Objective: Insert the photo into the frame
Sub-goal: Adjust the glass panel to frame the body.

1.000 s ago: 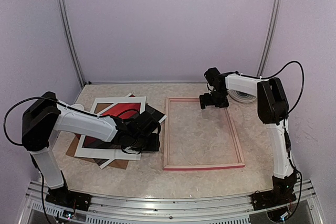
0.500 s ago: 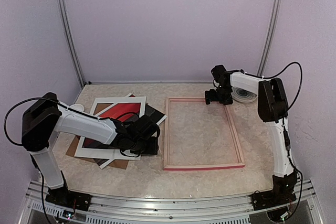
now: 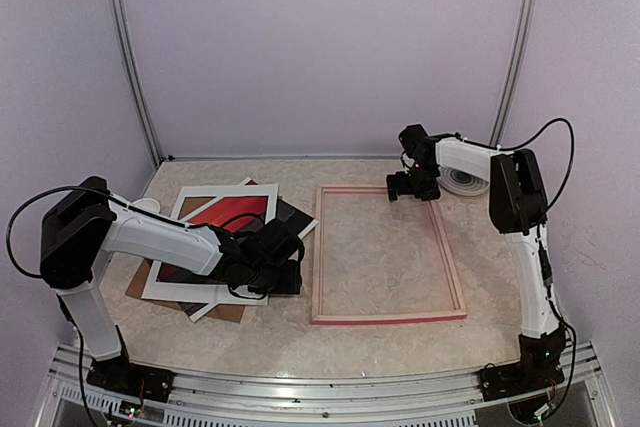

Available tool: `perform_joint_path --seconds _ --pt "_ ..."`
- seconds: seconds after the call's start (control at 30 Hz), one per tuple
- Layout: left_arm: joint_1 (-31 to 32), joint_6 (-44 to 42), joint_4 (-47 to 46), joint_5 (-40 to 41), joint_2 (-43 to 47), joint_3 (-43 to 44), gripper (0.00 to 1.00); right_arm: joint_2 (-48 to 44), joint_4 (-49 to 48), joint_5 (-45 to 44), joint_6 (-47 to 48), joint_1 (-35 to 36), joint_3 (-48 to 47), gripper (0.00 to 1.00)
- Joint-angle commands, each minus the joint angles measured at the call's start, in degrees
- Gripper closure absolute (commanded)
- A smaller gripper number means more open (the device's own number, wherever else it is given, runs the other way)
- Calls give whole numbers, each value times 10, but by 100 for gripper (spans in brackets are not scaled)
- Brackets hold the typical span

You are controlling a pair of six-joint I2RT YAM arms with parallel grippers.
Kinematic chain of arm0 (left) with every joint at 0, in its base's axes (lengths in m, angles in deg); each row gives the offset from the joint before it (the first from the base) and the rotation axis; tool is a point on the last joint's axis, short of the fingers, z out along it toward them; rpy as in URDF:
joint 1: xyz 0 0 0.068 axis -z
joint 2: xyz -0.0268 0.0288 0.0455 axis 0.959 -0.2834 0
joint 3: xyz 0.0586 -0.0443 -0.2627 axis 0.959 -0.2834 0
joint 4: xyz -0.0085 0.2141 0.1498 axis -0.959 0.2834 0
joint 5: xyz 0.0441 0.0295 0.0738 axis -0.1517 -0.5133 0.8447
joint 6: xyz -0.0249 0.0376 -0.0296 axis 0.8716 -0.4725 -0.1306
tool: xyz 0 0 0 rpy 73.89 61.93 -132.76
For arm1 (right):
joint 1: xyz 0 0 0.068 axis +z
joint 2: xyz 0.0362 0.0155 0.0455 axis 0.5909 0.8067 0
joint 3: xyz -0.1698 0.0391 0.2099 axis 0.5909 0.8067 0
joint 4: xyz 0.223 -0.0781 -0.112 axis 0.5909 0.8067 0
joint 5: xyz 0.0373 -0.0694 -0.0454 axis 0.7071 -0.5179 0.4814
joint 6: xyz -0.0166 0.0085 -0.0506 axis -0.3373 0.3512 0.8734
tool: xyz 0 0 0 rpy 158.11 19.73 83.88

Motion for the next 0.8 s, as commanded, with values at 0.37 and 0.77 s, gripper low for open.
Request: perform_joint_path --seconds 0.37,0.77 --pt "2 -8 -11 0 12 2 44 -411 18 45 -36 89 408 1" --pt "6 -39 19 -18 20 38 43 -614 114 -3 -167 159 543 2"
